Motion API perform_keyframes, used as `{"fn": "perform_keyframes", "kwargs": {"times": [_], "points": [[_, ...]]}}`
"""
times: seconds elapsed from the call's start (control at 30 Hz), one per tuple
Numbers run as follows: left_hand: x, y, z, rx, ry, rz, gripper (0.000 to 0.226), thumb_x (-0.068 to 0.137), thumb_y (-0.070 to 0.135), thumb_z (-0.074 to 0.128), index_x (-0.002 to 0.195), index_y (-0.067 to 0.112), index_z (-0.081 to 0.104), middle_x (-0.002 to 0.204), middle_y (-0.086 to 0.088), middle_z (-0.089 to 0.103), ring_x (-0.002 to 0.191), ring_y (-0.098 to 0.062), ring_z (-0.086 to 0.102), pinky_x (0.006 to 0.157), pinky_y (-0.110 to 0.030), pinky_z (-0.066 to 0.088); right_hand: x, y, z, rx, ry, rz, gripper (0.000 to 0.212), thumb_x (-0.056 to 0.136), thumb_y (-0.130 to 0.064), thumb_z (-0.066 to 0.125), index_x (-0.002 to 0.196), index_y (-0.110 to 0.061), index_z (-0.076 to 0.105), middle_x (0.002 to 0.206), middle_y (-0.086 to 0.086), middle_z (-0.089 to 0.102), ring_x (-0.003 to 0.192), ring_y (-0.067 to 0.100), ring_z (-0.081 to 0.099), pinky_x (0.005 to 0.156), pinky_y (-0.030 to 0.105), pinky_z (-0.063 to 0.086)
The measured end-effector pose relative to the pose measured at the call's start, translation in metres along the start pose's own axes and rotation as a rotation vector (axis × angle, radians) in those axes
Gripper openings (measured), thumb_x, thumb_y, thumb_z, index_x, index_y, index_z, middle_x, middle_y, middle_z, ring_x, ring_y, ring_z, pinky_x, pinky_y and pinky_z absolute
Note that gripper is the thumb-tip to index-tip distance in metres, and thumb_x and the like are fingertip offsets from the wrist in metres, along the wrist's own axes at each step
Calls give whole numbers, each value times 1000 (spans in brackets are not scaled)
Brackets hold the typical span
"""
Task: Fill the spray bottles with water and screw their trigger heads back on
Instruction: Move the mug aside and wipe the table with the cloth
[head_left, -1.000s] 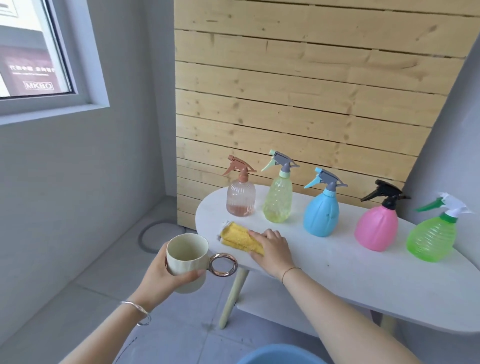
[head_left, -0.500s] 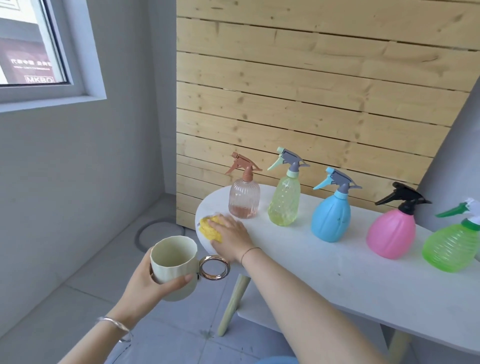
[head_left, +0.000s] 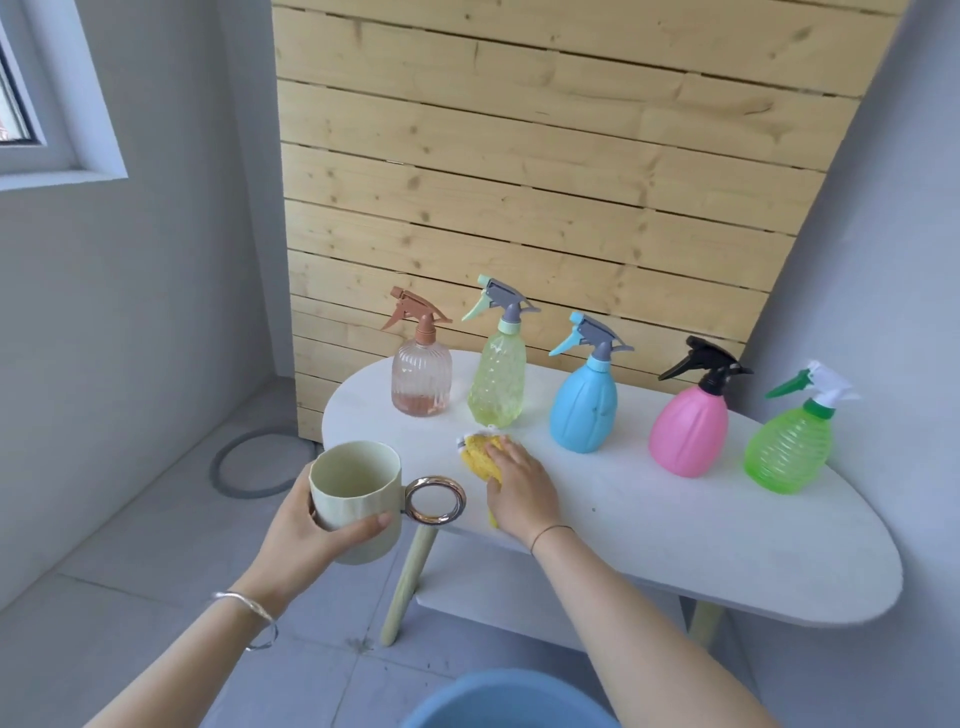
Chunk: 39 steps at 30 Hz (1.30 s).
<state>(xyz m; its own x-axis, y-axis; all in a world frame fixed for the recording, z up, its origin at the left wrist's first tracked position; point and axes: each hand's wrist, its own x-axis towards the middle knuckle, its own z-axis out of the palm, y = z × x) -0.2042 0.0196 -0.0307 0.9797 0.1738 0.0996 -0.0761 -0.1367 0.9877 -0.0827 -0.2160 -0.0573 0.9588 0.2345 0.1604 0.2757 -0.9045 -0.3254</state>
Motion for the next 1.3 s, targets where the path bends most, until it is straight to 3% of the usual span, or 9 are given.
{"fn": "perform_keyframes", "kwargs": {"times": [0.33,0.47,0.6,0.83,1.07,1.2,1.3], "points": [[-6,31,89,-8,-153,39,82,40,48,86,114,32,54,109,9,66,95,3,63,76,-16,48,-79,127,-58,-61,93,231,55,93,-13,41,147,-20,31,157,1,22,144,17,19,115,28,15],[-9,42,129,-19,-188,58,71,55,29,93,114,30,53,109,9,66,90,7,62,69,-10,49,-102,174,-80,-81,109,318,55,93,-14,42,147,-19,31,156,2,24,143,18,21,114,27,16],[-9,45,163,-27,-235,50,81,40,46,86,113,32,54,108,9,67,94,1,64,73,-17,51,-125,216,-102,-77,128,402,54,94,-14,43,147,-18,32,156,3,24,142,19,23,114,28,19],[-10,45,204,-39,-265,33,84,38,47,84,114,31,53,108,8,66,94,0,63,70,-14,50,-156,275,-131,-4,171,548,55,91,-6,42,145,-15,35,153,6,29,140,21,26,111,31,24],[-11,47,210,-47,-237,24,88,34,51,81,115,28,53,109,8,65,95,1,61,71,-14,47,-167,281,-129,39,302,632,58,82,2,42,138,-16,47,145,4,41,132,25,39,99,37,42],[-10,52,200,-61,-210,24,81,34,52,80,108,33,53,106,10,65,94,0,61,71,-16,46,-176,261,-117,35,343,652,52,85,-1,45,136,-14,48,144,4,42,130,26,41,95,34,42],[-8,55,190,-54,-198,38,88,35,52,80,115,26,53,109,7,65,96,-4,61,72,-19,47,-179,244,-109,29,332,636,50,88,-5,46,137,-12,45,145,5,41,131,25,38,99,34,39]]}}
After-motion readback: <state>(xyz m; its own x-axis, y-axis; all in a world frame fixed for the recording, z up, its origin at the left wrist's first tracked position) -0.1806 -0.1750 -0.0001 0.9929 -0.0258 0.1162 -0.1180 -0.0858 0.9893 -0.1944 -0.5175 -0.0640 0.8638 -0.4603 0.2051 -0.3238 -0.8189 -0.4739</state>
